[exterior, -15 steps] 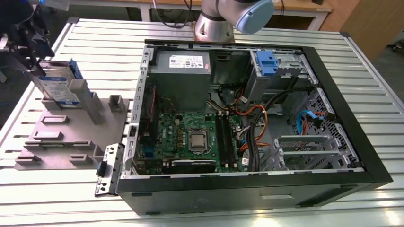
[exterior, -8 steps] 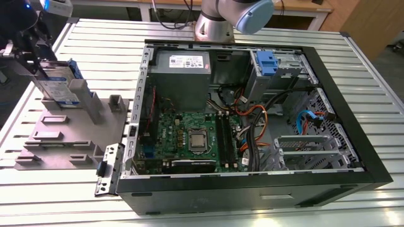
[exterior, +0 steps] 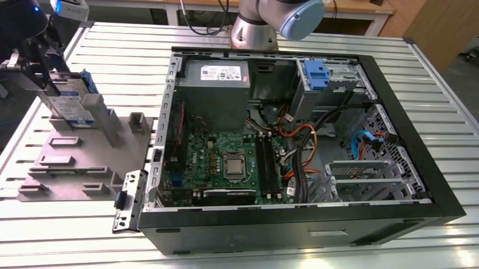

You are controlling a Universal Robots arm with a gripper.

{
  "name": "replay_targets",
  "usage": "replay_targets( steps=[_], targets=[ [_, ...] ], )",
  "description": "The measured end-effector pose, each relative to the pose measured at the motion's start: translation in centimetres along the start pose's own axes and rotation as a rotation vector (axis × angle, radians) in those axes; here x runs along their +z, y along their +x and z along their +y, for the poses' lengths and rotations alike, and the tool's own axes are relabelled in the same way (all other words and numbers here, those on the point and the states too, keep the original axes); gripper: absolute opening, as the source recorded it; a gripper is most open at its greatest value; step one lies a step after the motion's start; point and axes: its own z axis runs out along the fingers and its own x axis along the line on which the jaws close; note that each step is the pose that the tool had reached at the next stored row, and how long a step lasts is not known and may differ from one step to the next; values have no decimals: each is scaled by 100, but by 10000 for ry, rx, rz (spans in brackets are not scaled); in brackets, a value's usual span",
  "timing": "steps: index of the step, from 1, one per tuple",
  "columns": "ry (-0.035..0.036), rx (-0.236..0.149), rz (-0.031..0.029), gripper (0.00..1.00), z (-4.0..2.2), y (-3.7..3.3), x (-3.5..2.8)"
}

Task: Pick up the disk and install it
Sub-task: 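Pick up the disk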

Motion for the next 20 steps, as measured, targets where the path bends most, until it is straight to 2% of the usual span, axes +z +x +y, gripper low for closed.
replay_targets(
  steps=[4,5,6,7,16,17,19,20],
  targets=[
    [0,0,0,63,-1,0,0],
    [0,0,0,57,-1,0,0],
    [0,0,0,57,-1,0,0],
    [0,0,0,51,-1,0,0],
    [1,-1,-1,51,-2,-1,-12],
    [0,1,12,51,-2,-1,-10],
    [31,7,184,51,-3,0,-7],
    [33,7,188,51,-3,0,-7]
  ],
)
